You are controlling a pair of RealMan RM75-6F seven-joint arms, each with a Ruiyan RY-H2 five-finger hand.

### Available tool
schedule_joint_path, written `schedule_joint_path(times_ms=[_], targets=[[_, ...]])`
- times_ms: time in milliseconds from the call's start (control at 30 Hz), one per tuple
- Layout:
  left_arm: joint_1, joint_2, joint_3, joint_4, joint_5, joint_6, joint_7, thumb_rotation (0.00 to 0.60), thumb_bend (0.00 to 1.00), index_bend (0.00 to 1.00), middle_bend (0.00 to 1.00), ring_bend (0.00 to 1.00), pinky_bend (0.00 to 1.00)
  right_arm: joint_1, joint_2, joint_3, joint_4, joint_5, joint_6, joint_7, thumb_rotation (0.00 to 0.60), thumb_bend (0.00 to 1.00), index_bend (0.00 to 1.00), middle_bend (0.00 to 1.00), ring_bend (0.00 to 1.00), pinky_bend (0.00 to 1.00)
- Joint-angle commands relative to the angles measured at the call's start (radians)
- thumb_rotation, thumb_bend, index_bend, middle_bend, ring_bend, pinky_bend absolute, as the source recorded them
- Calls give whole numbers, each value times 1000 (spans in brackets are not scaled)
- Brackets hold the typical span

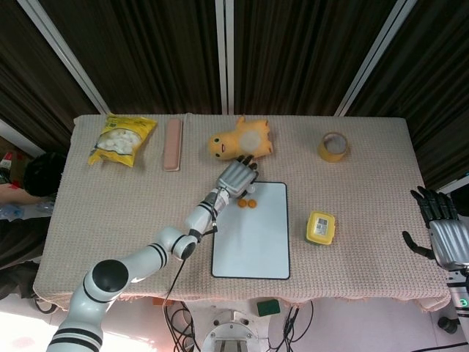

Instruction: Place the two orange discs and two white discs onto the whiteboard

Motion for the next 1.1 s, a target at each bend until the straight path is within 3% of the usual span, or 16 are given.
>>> schedule_joint_path(times_ms=[33, 133, 367, 500, 567, 900, 1100], targets=[[-2, -5, 5, 5, 5, 0, -13, 600, 287, 479, 234, 72, 159, 1, 0, 1, 0, 0, 0, 0, 600, 334, 0, 0, 0, 0], [-3, -5, 12, 7, 17, 11, -15, 600, 272, 401, 234, 72, 157, 1, 0, 1, -1, -2, 1, -1, 600, 333, 0, 0, 0, 0], [6, 15, 13, -13, 9, 13, -7, 600, 260, 359, 229, 72, 157, -3, 1, 0, -3, -1, 5, -2, 600, 333, 0, 0, 0, 0], [37, 60, 25, -90, 15, 52, 15, 600, 260, 358, 226, 71, 157, -4, 2, -1, -6, -5, 10, -4, 600, 333, 0, 0, 0, 0], [69, 101, 40, -162, 17, 79, 40, 600, 260, 358, 226, 71, 157, -3, 2, 0, -7, -5, 10, -4, 600, 334, 0, 0, 0, 0], [316, 481, 158, -779, -39, 270, 219, 600, 260, 381, 234, 72, 159, 3, -6, -1, 5, -6, -1, 4, 600, 334, 0, 0, 0, 0], [436, 627, 268, -980, -44, 378, 298, 600, 260, 389, 240, 72, 161, 11, -13, -2, 5, -14, -7, 2, 600, 334, 0, 0, 0, 0]])
